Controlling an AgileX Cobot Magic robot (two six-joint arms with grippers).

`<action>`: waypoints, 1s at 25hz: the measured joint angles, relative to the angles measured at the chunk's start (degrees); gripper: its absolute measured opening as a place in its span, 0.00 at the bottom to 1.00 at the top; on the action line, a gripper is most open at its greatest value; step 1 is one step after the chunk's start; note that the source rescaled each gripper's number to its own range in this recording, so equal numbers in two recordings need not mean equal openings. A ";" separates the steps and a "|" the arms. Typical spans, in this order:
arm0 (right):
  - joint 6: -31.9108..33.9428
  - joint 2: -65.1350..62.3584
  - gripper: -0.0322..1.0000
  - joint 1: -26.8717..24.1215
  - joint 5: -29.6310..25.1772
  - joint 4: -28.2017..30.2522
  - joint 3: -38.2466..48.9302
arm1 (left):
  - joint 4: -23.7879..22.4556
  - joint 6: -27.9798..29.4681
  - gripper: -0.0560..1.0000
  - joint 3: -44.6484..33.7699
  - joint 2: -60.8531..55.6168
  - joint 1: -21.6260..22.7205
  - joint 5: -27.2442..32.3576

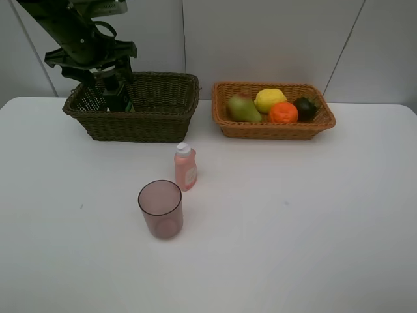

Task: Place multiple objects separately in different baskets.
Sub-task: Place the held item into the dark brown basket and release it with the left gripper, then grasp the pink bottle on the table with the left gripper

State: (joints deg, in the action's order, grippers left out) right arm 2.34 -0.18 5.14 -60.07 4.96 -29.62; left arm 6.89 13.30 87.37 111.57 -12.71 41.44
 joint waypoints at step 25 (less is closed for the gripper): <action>0.00 0.00 1.00 0.00 0.00 0.00 0.00 | 0.40 -0.47 1.00 0.06 -5.40 -15.57 8.49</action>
State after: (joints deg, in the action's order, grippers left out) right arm 2.34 -0.18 5.14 -60.07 4.96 -29.62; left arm 7.28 12.83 87.44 106.17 -28.28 49.93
